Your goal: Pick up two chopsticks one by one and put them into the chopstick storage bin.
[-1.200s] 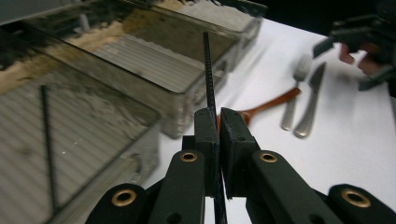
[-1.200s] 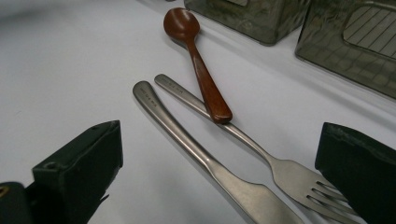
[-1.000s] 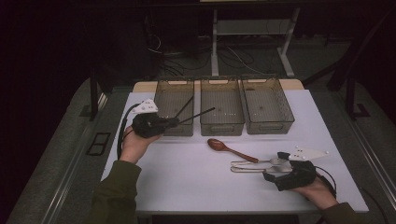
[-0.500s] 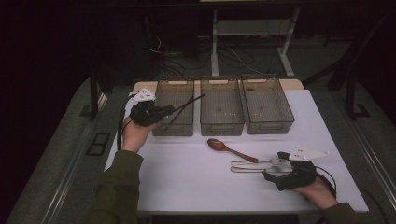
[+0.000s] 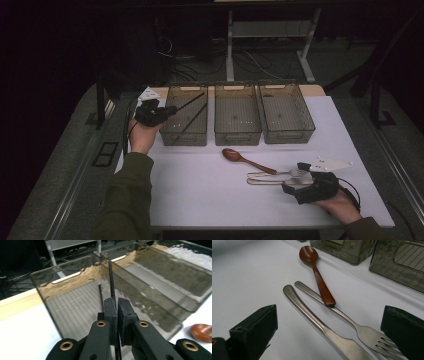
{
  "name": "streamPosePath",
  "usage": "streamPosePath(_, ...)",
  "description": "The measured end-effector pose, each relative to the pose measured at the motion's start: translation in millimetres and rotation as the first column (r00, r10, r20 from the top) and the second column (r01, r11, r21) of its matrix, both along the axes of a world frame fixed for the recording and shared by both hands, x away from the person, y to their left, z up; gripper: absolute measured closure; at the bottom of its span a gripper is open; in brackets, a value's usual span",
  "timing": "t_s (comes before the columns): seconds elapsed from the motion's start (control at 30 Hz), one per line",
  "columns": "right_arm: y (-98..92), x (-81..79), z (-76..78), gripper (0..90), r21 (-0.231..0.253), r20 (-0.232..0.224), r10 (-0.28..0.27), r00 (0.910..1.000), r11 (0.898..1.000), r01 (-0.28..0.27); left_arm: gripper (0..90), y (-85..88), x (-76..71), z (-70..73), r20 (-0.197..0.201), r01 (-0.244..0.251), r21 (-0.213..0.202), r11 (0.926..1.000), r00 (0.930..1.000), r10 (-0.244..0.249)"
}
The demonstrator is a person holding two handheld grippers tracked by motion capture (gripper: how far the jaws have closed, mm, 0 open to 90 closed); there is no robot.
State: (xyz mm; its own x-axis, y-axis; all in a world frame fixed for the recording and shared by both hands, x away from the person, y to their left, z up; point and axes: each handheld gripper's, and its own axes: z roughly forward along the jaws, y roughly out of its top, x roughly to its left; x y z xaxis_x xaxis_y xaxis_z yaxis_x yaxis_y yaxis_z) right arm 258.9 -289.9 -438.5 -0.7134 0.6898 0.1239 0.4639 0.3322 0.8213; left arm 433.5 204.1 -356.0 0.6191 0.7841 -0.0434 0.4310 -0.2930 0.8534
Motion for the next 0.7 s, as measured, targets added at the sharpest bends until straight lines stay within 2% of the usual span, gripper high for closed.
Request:
streamPosePath(0.1,-0.1,0.0,0.0,0.4,0.0,0.0,0.0,1.0,1.0,0.0,85.5,0.1,4.6,-2.3,-0.01,-0.017,0.019,0.9997,0.9998,0.018)
streamPosePath(0.4,-0.3,-0.1,0.2,0.4,0.004,0.0,0.001,1.0,1.0,-0.001,85.5,-8.0,19.5,-13.7,-0.04,-0.056,0.038,0.9977,0.9976,0.057)
streamPosePath(0.7,-0.7,-0.4,0.7,0.4,0.005,0.001,0.003,1.0,1.0,-0.003,85.4,-16.9,30.4,-26.4,-0.092,-0.063,0.067,0.9957,0.9933,0.069)
